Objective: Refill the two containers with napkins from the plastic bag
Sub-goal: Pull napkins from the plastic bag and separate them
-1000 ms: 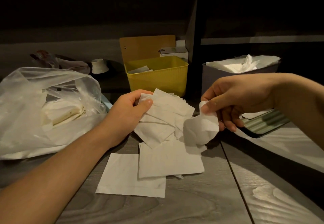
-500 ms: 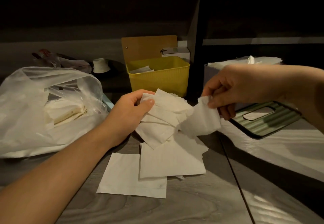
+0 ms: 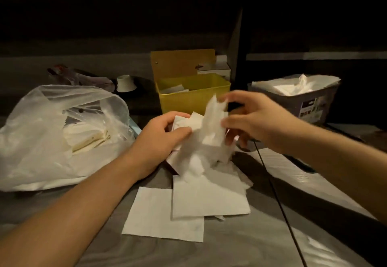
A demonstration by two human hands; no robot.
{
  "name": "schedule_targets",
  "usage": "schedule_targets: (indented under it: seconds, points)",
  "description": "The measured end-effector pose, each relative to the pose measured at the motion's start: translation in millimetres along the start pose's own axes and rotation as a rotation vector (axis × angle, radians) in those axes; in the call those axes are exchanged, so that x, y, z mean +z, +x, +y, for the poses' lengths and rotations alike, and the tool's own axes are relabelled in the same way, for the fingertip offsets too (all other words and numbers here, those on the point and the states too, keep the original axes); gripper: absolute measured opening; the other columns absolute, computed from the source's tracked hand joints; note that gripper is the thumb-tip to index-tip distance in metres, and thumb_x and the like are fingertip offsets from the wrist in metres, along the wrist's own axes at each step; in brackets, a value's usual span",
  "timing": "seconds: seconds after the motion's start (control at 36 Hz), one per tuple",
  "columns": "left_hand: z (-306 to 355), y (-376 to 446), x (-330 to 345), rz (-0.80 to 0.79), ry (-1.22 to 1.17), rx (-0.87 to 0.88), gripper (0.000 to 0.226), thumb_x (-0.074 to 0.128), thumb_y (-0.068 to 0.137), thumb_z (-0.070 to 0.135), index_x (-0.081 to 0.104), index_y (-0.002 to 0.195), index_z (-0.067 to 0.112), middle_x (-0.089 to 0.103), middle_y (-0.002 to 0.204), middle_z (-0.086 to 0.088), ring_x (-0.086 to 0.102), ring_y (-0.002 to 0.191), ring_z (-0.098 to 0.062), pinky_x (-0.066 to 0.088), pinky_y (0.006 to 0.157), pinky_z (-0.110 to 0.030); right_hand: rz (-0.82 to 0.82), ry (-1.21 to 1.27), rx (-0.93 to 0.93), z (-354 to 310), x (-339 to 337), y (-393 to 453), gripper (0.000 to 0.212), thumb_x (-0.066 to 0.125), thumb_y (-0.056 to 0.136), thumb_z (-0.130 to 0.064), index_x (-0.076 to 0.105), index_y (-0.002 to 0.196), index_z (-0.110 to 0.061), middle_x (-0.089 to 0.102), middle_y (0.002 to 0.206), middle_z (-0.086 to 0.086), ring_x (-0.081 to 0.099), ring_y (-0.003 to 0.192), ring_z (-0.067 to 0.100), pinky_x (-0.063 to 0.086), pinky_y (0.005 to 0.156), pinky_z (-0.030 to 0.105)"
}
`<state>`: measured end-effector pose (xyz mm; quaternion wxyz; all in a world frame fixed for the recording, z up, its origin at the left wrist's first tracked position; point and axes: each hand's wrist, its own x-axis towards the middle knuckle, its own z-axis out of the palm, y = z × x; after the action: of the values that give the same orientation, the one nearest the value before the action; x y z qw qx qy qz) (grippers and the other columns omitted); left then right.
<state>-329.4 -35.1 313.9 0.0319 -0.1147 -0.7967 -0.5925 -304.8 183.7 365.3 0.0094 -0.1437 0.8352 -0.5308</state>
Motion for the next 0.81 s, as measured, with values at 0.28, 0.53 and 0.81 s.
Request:
schedule_targets:
  seconds: [0.28, 0.53, 0.81]
  points:
    - [-0.7, 0.4, 0.3, -0.015, -0.038, -0.029, 0.021, 0.058, 0.100, 0.017, 0.069, 0.111, 0.030, 0.074, 0.097, 0.009, 0.071, 0.089, -0.011, 0.061, 0.078, -0.037, 0.134, -0.063, 0.107, 19.4, 10.2, 9.6, 0.032, 0.056, 0.097, -0.006, 0.062, 0.125, -0.021, 0.070, 0.069, 0.013, 0.061, 0.050, 0.021, 0.048, 0.041, 0.026]
    - [-0.8, 1.9, 1.4, 0.006, 0.009, -0.014, 0.027, 0.048, 0.104, 0.018, 0.071, 0.110, 0.031, 0.073, 0.103, 0.010, 0.068, 0.097, -0.009, 0.057, 0.076, -0.025, 0.124, 0.112, 0.122, 5.7, 15.1, 13.0, 0.036, 0.059, 0.095, 0.000, 0.062, 0.126, -0.018, 0.067, 0.055, 0.006, 0.066, 0.049, 0.020, 0.053, 0.046, 0.027]
    - [5.0, -0.3, 3.4, -0.047, -0.108, -0.021, 0.030, 0.057, 0.097, 0.044, 0.068, 0.110, 0.019, 0.076, 0.098, 0.002, 0.074, 0.090, -0.015, 0.059, 0.069, -0.026, 0.191, 0.554, 0.040, 14.4, 18.6, 9.8, 0.026, 0.057, 0.100, -0.006, 0.067, 0.121, -0.017, 0.068, 0.071, -0.004, 0.069, 0.067, 0.008, 0.059, 0.071, 0.028]
